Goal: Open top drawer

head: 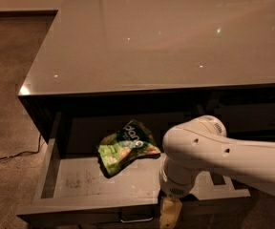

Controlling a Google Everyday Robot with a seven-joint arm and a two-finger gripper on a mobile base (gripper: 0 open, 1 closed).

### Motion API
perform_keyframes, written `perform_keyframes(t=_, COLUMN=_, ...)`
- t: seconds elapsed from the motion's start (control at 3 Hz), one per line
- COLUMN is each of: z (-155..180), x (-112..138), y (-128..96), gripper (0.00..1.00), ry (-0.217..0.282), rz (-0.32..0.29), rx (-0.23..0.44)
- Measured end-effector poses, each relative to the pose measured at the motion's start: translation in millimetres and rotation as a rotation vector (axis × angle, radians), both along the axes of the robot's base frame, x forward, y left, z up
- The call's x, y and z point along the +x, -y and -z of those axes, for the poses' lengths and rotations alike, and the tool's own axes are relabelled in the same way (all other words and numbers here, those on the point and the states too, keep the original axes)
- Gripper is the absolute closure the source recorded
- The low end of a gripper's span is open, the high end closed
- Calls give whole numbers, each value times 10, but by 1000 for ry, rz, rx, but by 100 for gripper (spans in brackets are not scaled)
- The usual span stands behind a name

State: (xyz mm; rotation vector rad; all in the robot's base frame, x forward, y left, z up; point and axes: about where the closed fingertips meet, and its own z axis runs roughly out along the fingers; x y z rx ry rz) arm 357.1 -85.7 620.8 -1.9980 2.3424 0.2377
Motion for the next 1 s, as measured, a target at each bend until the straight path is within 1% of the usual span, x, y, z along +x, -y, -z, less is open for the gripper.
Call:
perform_keyframes(t=0.33, z=-90, x=146, y=-66, gripper=0, ry=30, rz=-23, rx=13)
perform_keyframes(t=0.67, z=-229, x=332, y=-49, gripper=0, ry=44, rz=-29, rx=85)
perform_keyframes(t=1.0, z=-334, x=508, y=7, gripper=0, ry=35, rz=-57, rx=189)
